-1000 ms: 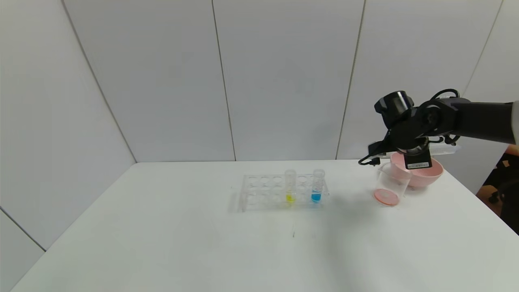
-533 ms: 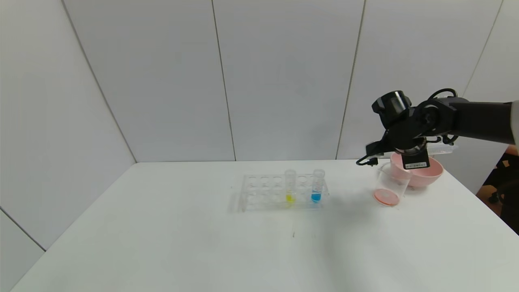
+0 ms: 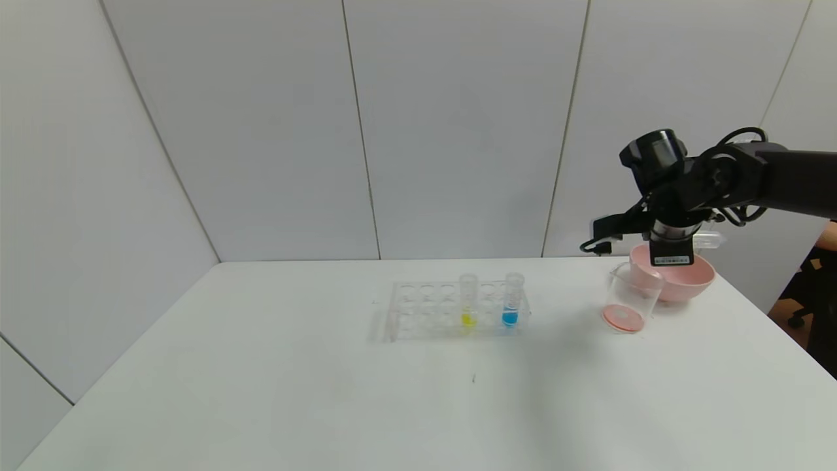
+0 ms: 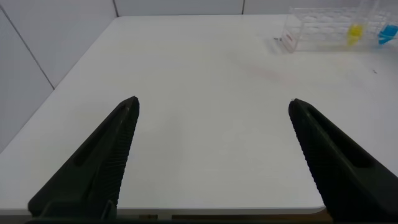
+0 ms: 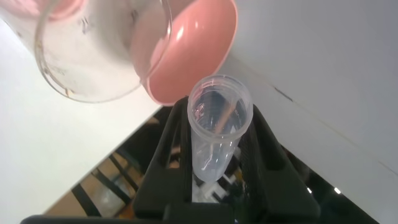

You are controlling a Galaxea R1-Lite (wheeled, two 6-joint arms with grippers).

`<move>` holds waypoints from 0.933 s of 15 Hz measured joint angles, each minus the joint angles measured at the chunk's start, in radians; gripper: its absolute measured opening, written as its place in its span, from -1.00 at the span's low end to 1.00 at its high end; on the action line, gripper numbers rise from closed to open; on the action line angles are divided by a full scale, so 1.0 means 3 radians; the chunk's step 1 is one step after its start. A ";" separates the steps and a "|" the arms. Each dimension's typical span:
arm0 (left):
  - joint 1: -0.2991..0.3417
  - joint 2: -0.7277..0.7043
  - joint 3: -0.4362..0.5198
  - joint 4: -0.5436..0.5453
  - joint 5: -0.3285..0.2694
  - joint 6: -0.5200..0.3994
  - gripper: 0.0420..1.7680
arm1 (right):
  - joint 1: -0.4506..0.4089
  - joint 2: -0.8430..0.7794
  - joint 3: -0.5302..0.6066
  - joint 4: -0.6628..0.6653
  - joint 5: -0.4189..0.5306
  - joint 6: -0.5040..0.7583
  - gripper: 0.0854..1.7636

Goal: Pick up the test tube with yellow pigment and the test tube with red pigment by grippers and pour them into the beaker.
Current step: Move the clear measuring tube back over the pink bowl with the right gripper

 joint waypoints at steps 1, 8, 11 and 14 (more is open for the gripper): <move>0.0000 0.0000 0.0000 0.0000 0.0000 0.0000 0.94 | -0.0074 -0.0055 0.0005 0.0011 0.0323 0.0118 -0.49; 0.0000 0.0000 0.0000 0.0000 0.0000 0.0000 0.94 | -0.0462 -0.0419 0.0014 -0.0001 0.1915 0.1659 -0.49; 0.0000 0.0000 0.0000 0.0000 0.0000 0.0000 0.94 | -0.0650 -0.0560 0.0026 0.0003 0.2444 0.2133 -0.49; 0.0000 0.0000 0.0000 0.0000 0.0000 0.0000 0.94 | -0.0857 -0.0689 0.0058 -0.0004 0.2711 0.2769 -0.49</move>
